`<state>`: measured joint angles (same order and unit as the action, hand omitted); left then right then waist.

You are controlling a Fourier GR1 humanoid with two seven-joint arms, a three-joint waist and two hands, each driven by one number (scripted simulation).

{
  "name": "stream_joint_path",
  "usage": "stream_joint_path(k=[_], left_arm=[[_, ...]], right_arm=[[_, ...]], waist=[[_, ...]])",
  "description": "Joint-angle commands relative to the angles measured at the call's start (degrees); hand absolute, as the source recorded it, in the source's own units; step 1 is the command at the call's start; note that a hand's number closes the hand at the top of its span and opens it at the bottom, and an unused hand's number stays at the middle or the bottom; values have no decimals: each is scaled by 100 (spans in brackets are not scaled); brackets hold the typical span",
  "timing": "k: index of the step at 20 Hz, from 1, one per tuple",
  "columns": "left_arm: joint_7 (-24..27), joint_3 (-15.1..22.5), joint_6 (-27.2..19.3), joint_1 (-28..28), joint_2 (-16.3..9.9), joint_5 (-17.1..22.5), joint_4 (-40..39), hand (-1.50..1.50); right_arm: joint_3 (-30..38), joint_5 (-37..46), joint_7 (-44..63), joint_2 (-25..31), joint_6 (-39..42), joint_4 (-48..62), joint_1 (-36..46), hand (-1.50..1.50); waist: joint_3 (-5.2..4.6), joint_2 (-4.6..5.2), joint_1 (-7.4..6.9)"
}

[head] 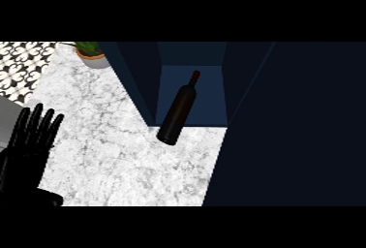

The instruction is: Pick up the wine, place it into the cabinet and close the cabinet

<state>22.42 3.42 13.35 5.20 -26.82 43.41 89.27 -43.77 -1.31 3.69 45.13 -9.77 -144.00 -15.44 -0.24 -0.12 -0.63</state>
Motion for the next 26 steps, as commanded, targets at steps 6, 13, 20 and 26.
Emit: stream_joint_path(k=[6,13,20,26], left_arm=[[-148,-271,452,-117,-275,287,-147,-150],[-208,-327,592,-137,-352,326,-222,-150],[-323,-558,698,-425,-540,451,-499,-150],[-252,-601,734,-257,-493,364,-520,-150]], right_arm=[[-486,-388,910,-1023,-88,-698,789,150],[-355,-477,1198,-1665,22,-39,1567,150],[-132,-531,2174,-2653,-137,863,3008,150],[408,-416,3307,-4345,-558,2414,5193,150]], waist=[[-22,47,-174],[-26,61,-350],[-29,57,-317],[-15,24,-261]])
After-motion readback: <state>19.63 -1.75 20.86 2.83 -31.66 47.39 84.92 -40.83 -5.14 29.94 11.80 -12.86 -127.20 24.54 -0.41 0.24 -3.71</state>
